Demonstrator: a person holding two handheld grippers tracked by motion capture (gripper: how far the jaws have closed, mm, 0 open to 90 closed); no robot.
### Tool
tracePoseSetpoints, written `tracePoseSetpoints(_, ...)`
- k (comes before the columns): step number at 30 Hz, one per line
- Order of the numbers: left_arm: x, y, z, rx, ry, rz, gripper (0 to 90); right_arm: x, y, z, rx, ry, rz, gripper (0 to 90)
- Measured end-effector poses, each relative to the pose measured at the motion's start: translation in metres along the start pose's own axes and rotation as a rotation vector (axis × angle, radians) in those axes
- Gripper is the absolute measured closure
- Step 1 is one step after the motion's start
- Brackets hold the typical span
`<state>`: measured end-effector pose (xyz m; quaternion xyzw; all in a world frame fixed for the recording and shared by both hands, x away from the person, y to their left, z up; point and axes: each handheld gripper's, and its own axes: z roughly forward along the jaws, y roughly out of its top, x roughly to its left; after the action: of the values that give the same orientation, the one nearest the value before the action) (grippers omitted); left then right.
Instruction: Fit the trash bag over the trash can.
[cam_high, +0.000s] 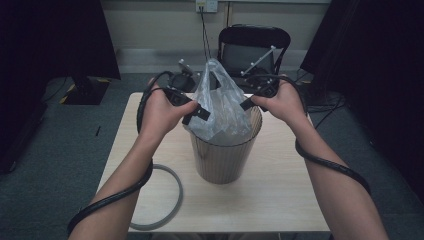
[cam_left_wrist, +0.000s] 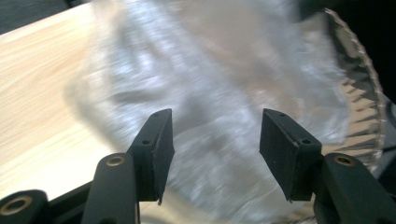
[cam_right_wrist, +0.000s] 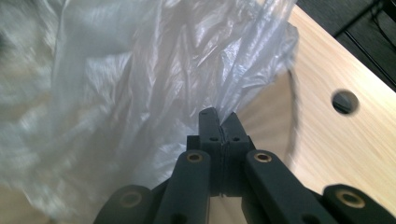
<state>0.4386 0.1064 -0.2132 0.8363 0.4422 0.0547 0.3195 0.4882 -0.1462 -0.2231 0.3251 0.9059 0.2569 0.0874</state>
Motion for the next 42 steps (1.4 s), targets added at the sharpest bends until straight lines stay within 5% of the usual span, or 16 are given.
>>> tracePoseSetpoints(5,0.017,-0.007,-0.006,0.008,0.034,-0.069,44.2,-0.012,-0.017,-0.012,-0.015,0.004,0.037,90.0)
tracePoseSetpoints(17,0.030,-0.006,0.008,0.016,-0.014,-0.119,57.2,-0.019,-0.025,-0.017,-0.027,0.026,0.055,90.0)
tracePoseSetpoints(22,0.028,-0.003,0.009,0.064,0.042,-0.119,75.6,-0.017,-0.024,-0.013,-0.026,0.030,0.052,88.0)
tracePoseSetpoints(27,0.024,-0.005,0.001,0.060,0.030,-0.126,86.3,-0.017,-0.024,-0.011,-0.030,0.043,0.055,88.1)
tracePoseSetpoints(33,0.019,-0.011,-0.004,0.092,0.008,-0.120,87.7,-0.015,-0.024,-0.005,-0.016,0.051,0.056,86.9)
tracePoseSetpoints(38,0.014,-0.016,-0.005,0.104,0.002,-0.101,87.7,-0.011,-0.020,-0.004,-0.041,0.035,0.055,70.5)
tracePoseSetpoints(40,0.012,-0.016,-0.005,0.110,0.001,-0.098,87.7,-0.009,-0.015,-0.006,-0.093,0.028,0.069,56.3)
tracePoseSetpoints(42,0.011,-0.016,-0.005,0.118,-0.003,-0.096,87.6,-0.006,-0.008,-0.010,-0.150,0.034,0.072,51.9)
